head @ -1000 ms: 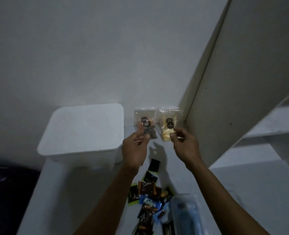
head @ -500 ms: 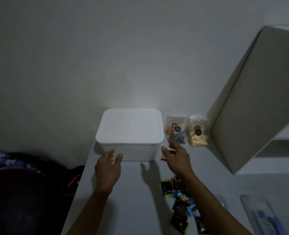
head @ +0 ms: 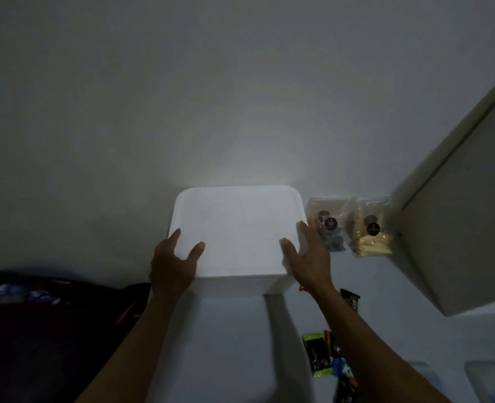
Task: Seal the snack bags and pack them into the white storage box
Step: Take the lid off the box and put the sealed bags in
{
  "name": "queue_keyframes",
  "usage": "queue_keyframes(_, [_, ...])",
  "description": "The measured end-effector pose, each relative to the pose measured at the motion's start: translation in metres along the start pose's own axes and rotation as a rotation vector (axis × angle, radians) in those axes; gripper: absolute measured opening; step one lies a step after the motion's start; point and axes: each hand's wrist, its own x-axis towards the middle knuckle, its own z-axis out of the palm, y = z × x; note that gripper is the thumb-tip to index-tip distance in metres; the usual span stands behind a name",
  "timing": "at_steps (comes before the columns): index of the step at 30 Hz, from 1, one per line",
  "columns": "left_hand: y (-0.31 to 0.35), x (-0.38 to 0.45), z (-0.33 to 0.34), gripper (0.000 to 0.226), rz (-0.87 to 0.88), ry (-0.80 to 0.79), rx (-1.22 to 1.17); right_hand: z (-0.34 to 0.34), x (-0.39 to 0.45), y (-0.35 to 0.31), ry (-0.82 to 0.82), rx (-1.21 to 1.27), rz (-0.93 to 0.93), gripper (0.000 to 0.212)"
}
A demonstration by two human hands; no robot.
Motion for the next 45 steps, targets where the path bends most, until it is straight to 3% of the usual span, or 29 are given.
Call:
queue_keyframes(15, [0.01, 0.005, -0.006, 0.082, 0.052, 0.064, -0.044, 0.001, 0.0, -0.011, 0.115, 0.06, 0.046, 0.065])
queue_keyframes(23, [0.008, -0.057, -0.062, 0.087, 0.106, 0.112, -0.246, -0.023, -0.071, -0.046, 0.181, 0.119, 0.005, 0.066])
queue_keyframes(31, [-0.07, -0.179, -0.113, 0.085, 0.111, 0.089, -0.339, -0.024, -0.225, -0.024, 0.166, 0.062, -0.004, 0.067])
queue_keyframes(35, [-0.122, -0.234, -0.117, 0.085, 0.053, 0.008, -0.221, -0.013, -0.292, 0.013, 0.13, 0.069, 0.079, 0.067])
queue_keyframes(41, [-0.183, -0.257, -0.089, 0.095, -0.113, -0.194, -0.054, 0.015, -0.326, 0.067, 0.025, 0.067, 0.204, 0.069])
queue_keyframes(45, [-0.206, -0.248, -0.056, 0.096, -0.154, -0.229, 0.029, 0.036, -0.317, 0.105, 0.002, 0.025, 0.249, 0.071])
